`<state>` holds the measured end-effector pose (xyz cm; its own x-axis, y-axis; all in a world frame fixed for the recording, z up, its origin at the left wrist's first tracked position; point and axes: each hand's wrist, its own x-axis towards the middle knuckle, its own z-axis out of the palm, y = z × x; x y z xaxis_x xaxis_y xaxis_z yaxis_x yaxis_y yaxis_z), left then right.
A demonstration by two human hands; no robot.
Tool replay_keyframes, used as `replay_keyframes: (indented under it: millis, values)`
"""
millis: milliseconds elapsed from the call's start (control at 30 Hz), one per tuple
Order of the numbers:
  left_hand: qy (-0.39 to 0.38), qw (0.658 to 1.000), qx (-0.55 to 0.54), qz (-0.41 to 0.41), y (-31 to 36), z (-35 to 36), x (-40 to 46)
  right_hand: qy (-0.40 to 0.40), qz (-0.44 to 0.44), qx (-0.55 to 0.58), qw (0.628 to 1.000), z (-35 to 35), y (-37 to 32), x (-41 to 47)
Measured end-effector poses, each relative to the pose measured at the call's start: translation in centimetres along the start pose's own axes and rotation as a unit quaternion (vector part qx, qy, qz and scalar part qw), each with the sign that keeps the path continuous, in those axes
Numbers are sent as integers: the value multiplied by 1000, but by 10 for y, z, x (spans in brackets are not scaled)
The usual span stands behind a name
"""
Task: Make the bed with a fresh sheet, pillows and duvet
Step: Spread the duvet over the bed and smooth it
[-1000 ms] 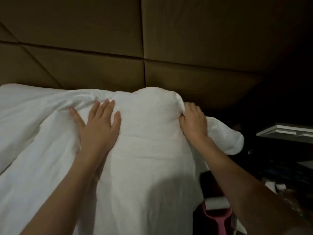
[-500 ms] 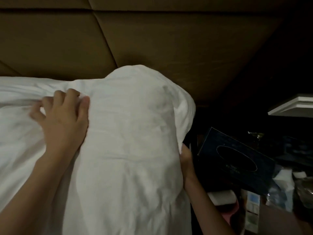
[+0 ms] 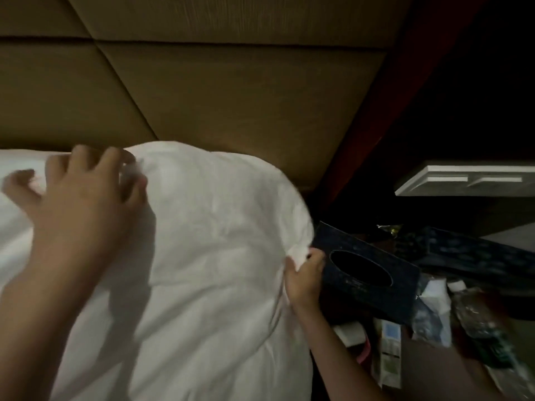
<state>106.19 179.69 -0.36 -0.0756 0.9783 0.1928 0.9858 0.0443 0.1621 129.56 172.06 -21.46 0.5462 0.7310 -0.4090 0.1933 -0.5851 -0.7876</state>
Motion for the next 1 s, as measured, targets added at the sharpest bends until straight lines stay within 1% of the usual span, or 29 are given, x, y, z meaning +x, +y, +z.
replay_keyframes:
  millis: [33,67,100,133,167,200,233,267,300,333,367,400,467,533,567,633,667,733,767,800,833,867,900,933,967,1000]
  values:
    - [-10,1000,-20,-5,4,1,-5,-116,-6,-57,992,2,-3,0]
    - [0,999,-51,11,9,-2,-10,-205,-28,-125,970,3,-5,1]
    - [17,996,-82,27,14,-2,-17,-239,-54,-178,953,4,-9,-1]
    - [25,995,-81,49,17,3,-23,-223,-92,-223,944,4,-15,-2]
    - [17,996,-55,71,19,10,-31,-149,-140,-203,958,1,-23,-10]
    - [-6,996,-27,80,17,19,-32,-62,-185,-140,971,-1,-30,-17]
    - [-34,997,-5,76,14,29,-31,-10,-233,-51,971,-2,-43,-28]
    - [-62,997,5,56,12,38,-29,-10,-279,17,960,3,-46,-34]
    - [-80,996,7,37,8,48,-25,-51,-315,49,946,13,-47,-37]
    - [-84,996,13,35,5,57,-23,-115,-312,58,941,25,-46,-37]
    - [-89,995,14,45,3,65,-22,-174,-274,54,944,38,-41,-33]
    - [-91,994,21,62,3,70,-19,-209,-221,56,951,50,-30,-25]
    - [-87,994,28,66,7,78,-20,-239,-111,27,964,67,-1,-6]
    - [-73,996,37,43,13,83,-23,-269,-17,3,963,74,24,10]
    - [-72,996,40,40,15,84,-24,-289,11,-15,957,74,33,14]
    - [-78,994,62,37,16,84,-26,-323,38,-96,941,67,44,12]
    - [-80,993,81,32,17,82,-27,-331,70,-126,933,59,49,6]
    - [-74,992,98,33,20,76,-30,-341,142,-125,921,37,61,-14]
    - [-71,993,89,37,22,70,-32,-332,156,-113,924,26,69,-28]
    - [-69,994,74,43,23,64,-35,-306,155,-108,933,15,75,-46]
    - [-68,995,56,51,25,57,-40,-266,137,-98,949,5,82,-65]
    - [-63,996,40,57,26,49,-47,-210,93,-80,970,-7,86,-87]
    - [-55,996,29,58,27,42,-60,-166,32,-57,984,-20,88,-111]
    - [-43,997,24,59,29,37,-76,-143,-61,-25,988,-35,88,-135]
    - [-29,998,23,57,31,33,-98,-145,-171,0,974,-46,92,-157]
    - [-16,998,25,57,33,31,-123,-174,-294,-6,940,-56,98,-176]
